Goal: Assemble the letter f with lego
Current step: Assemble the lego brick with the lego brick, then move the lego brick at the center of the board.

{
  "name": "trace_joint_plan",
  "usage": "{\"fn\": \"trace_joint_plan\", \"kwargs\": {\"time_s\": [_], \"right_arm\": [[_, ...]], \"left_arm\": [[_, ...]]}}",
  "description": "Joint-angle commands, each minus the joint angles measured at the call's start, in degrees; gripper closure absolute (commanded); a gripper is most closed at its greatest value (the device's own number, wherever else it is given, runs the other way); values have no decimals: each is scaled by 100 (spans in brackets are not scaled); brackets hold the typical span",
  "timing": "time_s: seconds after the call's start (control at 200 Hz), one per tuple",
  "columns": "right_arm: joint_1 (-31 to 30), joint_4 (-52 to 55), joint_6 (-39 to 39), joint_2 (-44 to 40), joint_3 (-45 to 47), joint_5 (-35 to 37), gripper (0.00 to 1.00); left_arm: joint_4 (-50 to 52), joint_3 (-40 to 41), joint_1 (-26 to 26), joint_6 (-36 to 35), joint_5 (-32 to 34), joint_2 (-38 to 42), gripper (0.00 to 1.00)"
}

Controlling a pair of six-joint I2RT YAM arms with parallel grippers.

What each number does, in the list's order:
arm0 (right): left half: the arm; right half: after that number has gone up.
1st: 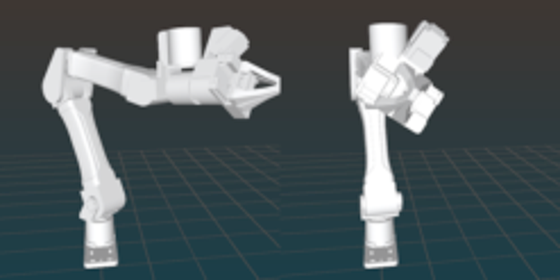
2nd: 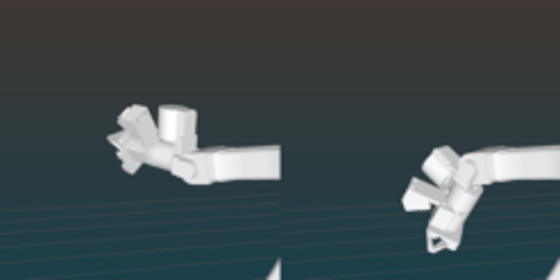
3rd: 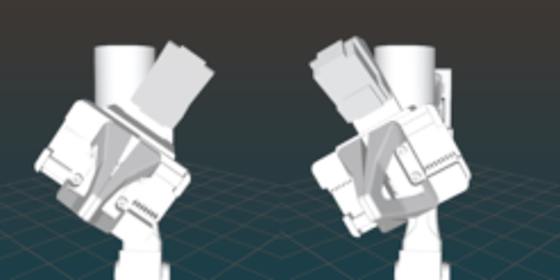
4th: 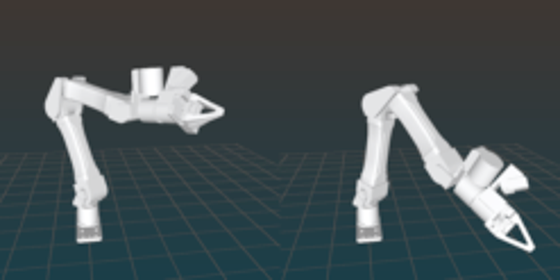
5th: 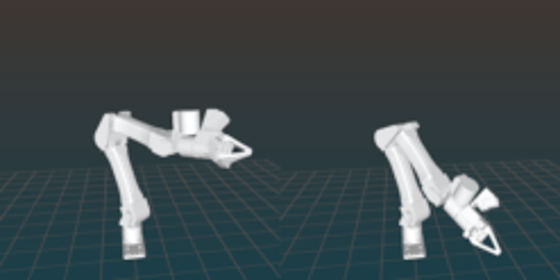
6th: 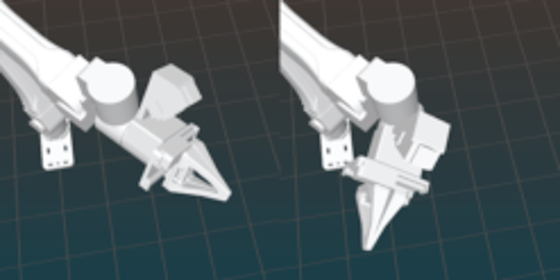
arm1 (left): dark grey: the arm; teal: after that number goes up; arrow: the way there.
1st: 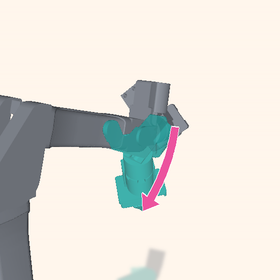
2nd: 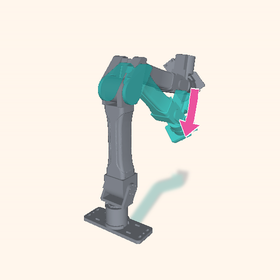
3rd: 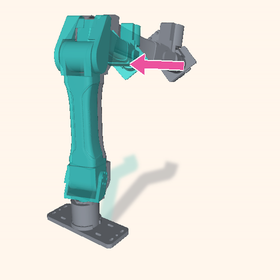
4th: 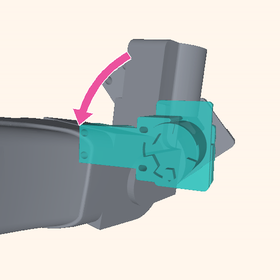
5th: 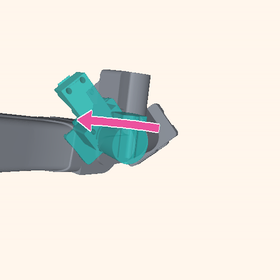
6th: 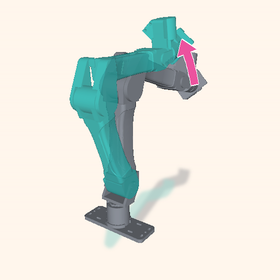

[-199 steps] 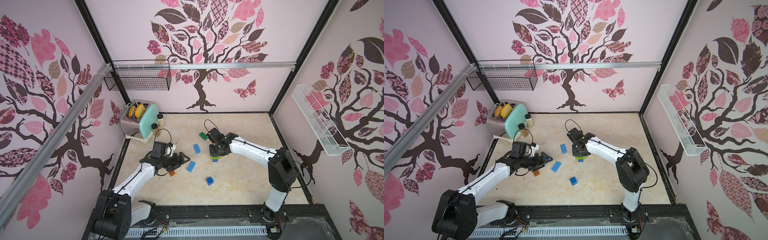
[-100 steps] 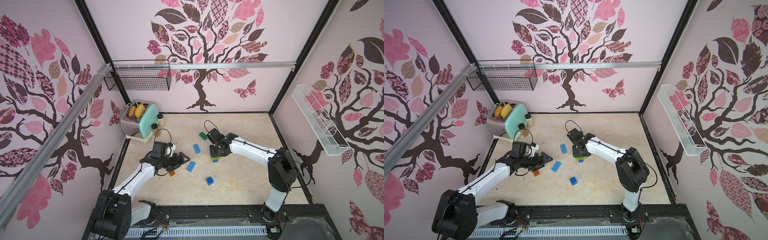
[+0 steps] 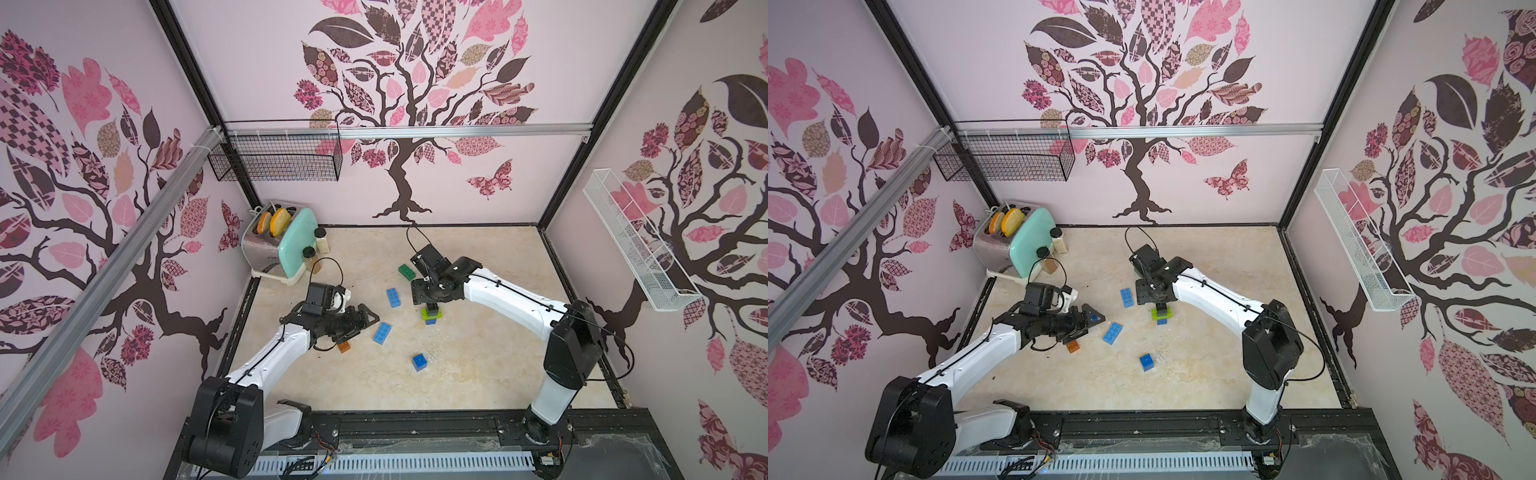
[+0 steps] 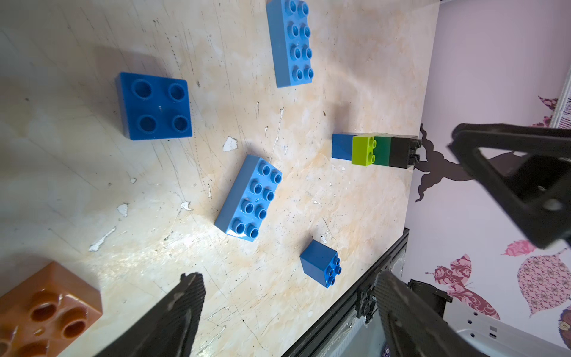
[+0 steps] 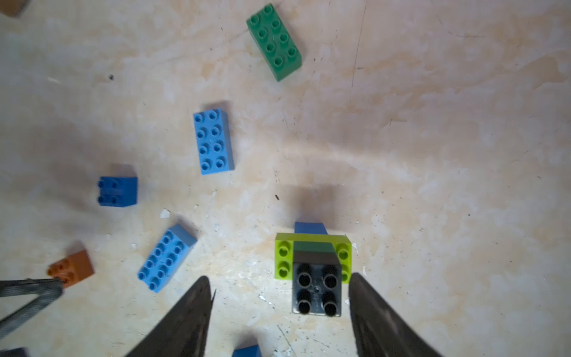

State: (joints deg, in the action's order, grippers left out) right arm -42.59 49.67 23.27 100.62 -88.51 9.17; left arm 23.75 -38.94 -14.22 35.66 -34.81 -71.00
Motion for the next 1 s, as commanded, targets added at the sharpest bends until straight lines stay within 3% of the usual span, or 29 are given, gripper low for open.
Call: {"fn": "trace_joint_plan", "kwargs": {"time_s": [0.0,0.11,0.295,0.5,0.775,0.995], "right_arm": [[-31,227,-207,-39,-338,-11,16],[-22,321,-369,43,-517,-83,1],[181,534,-413,5,-686,-475,1],[790,748,-327,-452,-253,-1005,1],[1303,780,-358,-1161,564,-1212,1],[1519,763,-446,-1324,844,-1399,1]], "left_arm": [[152,-265,21,-166,186,-213,10],[184,-664,-84,-59,385,-596,11],[679,-2045,-467,-117,841,-1746,11],[294,-3541,-510,313,676,-3197,11],[-28,-5805,-462,792,472,-5097,11],[-588,-6511,-336,1288,112,-5996,11]]}}
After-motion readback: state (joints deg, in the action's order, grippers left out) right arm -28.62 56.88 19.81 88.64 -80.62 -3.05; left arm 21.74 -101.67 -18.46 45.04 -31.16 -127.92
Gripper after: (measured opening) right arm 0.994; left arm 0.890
